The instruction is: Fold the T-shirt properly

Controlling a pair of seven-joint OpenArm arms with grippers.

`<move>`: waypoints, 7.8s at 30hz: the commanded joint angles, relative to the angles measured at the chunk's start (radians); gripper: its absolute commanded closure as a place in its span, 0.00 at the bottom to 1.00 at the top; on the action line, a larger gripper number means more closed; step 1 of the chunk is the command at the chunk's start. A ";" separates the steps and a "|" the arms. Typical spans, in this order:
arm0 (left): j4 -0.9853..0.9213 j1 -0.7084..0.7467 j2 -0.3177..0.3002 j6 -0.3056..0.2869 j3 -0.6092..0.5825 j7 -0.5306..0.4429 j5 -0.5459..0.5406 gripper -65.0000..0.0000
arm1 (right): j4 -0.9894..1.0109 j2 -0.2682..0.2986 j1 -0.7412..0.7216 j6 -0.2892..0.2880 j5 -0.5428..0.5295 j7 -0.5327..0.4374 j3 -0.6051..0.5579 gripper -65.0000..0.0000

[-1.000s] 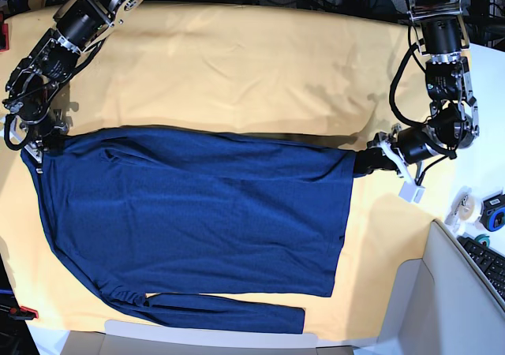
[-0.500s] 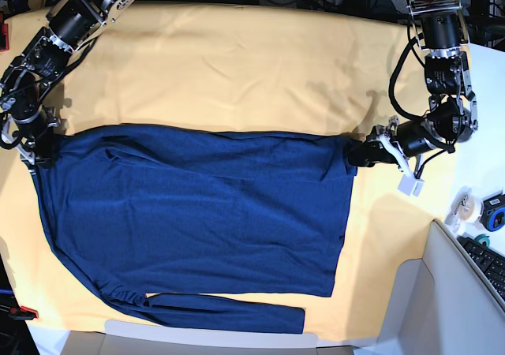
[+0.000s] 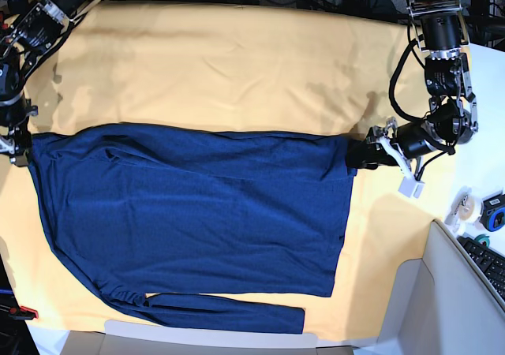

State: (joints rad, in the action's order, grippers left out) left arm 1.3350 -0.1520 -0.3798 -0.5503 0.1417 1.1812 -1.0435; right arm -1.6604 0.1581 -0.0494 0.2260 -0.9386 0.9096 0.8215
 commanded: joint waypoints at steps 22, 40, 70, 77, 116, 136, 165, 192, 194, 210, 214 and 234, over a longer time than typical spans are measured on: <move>-0.167 -0.070 0.011 -0.014 0.011 -0.013 0.082 0.59 | -0.016 -0.021 0.098 -0.010 -0.009 -0.013 0.121 0.54; -0.167 -0.130 0.015 -0.084 0.177 0.095 0.033 0.59 | -0.014 -0.067 0.099 -0.010 -0.007 -0.013 0.118 0.54; -0.263 -0.122 0.069 -0.041 0.051 0.007 0.032 0.48 | -0.014 -0.093 0.099 -0.010 -0.007 -0.011 0.114 0.54; -0.274 -0.102 0.072 -0.015 0.014 -0.040 0.032 0.48 | -0.014 -0.093 0.101 -0.010 -0.007 -0.011 0.114 0.54; -0.274 -0.084 0.074 -0.055 0.014 -0.040 0.030 0.84 | 0.449 -0.042 -0.226 -0.009 0.000 -0.014 0.112 0.55; -0.271 -0.070 0.068 -0.055 0.016 -0.040 0.030 1.00 | 0.432 -0.041 -0.195 -0.009 -0.001 -0.011 0.069 1.00; 0.157 0.292 -0.005 -0.057 0.138 -0.028 0.025 1.00 | 0.093 0.022 0.181 -0.010 -0.007 -0.011 0.014 1.00; 0.403 0.573 -0.006 -0.148 0.289 0.041 0.024 1.00 | 0.049 0.027 0.394 -0.026 -0.007 -0.011 0.023 1.00; 0.427 0.610 -0.005 -0.148 0.292 0.039 0.024 1.00 | 0.049 0.038 0.412 -0.069 -0.007 -0.011 0.023 1.00; 0.452 0.748 0.074 -0.148 0.293 0.030 0.022 1.00 | 0.052 0.039 0.506 -0.122 -0.007 -0.011 0.101 1.00; 0.453 0.770 0.074 -0.148 0.290 0.030 0.022 1.00 | 0.053 0.039 0.506 -0.122 -0.006 -0.011 0.103 1.00; 0.452 0.447 0.075 -0.148 0.286 0.173 -0.183 1.00 | 0.070 0.014 0.483 -0.122 -0.003 -0.011 0.098 1.00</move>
State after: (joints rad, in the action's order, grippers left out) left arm 1.7733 0.2897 -0.2916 -0.6971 0.4236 1.3540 -1.2160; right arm -1.5921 0.1673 0.4232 0.0811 -0.9730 0.8814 0.9123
